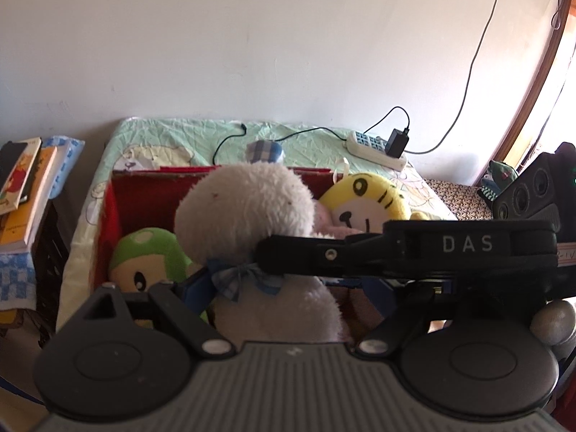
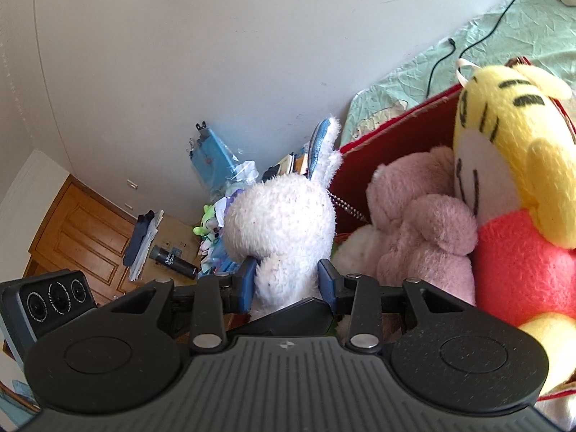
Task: Organize objects
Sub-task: 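Lower the pink bunny into the red box beside the teddy bear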
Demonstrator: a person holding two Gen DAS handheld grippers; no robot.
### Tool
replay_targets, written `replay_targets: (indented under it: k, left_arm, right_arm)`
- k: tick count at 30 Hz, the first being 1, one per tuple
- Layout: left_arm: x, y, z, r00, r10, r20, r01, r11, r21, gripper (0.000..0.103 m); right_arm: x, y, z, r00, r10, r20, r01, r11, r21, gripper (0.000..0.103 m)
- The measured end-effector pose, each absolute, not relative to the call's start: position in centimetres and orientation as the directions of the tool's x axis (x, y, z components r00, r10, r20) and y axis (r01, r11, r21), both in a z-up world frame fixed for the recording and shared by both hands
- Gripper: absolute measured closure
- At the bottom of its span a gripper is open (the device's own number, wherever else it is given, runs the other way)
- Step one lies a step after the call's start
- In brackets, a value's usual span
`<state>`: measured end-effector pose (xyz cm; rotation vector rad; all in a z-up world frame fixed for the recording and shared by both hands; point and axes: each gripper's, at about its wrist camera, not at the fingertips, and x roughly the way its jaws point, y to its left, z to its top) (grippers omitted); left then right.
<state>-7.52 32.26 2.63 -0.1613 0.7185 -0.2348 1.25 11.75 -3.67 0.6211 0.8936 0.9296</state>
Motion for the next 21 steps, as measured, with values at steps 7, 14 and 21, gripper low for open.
replay_targets:
  k: [7, 14, 21]
  left_arm:
    - [-6.7, 32.4, 2.1, 0.714, -0.263, -0.649, 0.15, 0.963, -0.225, 0.018]
    - [-5.8, 32.4, 1.4, 0.694, -0.261, -0.671, 0.141, 0.963, -0.229, 0.018]
    - [-5.2, 32.2, 1.2, 0.685, -0.246, -0.686, 0.13, 0.968, -0.217, 0.015]
  right_arm:
    - [1.7, 11.8, -4.3, 0.299, 0.873, -0.386, -0.39, 0.48, 0.786, 0.064]
    - [2.2, 11.7, -5.0, 0.294, 0.862, -0.412, -0.359, 0.499, 0.788, 0.064]
    - [2.4, 11.3, -5.3, 0.296, 0.858, -0.42, -0.337, 0.505, 0.794, 0.065]
